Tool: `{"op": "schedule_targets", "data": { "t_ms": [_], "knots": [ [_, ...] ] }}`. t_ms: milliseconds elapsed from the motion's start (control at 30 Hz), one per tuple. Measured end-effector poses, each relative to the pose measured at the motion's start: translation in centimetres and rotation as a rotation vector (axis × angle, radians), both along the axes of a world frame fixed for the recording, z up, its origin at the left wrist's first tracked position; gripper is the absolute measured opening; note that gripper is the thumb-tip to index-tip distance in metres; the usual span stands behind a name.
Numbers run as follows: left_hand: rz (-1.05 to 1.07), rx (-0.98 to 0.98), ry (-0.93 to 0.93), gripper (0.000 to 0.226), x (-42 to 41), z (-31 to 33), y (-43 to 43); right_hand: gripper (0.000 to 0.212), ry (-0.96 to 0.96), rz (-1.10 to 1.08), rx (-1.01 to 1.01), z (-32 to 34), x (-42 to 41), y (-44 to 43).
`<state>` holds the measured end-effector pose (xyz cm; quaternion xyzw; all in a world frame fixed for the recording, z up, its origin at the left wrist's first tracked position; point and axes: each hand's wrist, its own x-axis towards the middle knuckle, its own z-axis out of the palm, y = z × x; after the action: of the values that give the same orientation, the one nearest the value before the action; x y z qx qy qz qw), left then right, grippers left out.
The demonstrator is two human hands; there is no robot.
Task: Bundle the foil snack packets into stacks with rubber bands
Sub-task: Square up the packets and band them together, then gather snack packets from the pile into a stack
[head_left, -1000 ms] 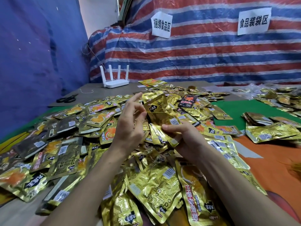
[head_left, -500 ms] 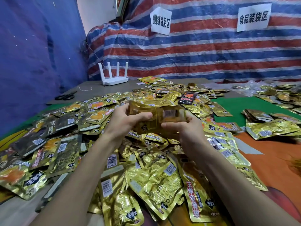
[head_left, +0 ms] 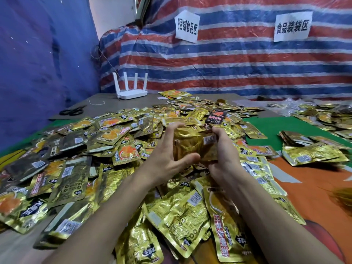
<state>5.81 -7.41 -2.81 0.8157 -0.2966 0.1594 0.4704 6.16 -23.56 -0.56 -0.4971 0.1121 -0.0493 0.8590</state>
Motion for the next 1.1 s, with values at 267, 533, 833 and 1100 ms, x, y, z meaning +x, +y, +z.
{"op": "schedule_targets", "data": {
  "t_ms": [267,533,833,1100],
  "knots": [
    [-0.024,-0.233,0.062,0.041,0.0,0.1,-0.1,0.051,-0.127,0.215,-0.001,0.5,0.2,-0.8],
    [-0.179,-0.441,0.302,0.041,-0.7,0.7,-0.6,0.038,-0.135,0.506,-0.366,2.0,-1.8,-5.6],
    [-0.16,-0.394,0.409,0.09,-0.3,0.3,-3.1,0.013,0.159,0.131,-0.167,2.5,-1.9,-13.1],
    [-0.115,-0.326,0.372,0.04,-0.6,0.4,-2.5,0.016,0.207,-0.203,0.003,2.5,-0.4,-20.9]
  ]
}}
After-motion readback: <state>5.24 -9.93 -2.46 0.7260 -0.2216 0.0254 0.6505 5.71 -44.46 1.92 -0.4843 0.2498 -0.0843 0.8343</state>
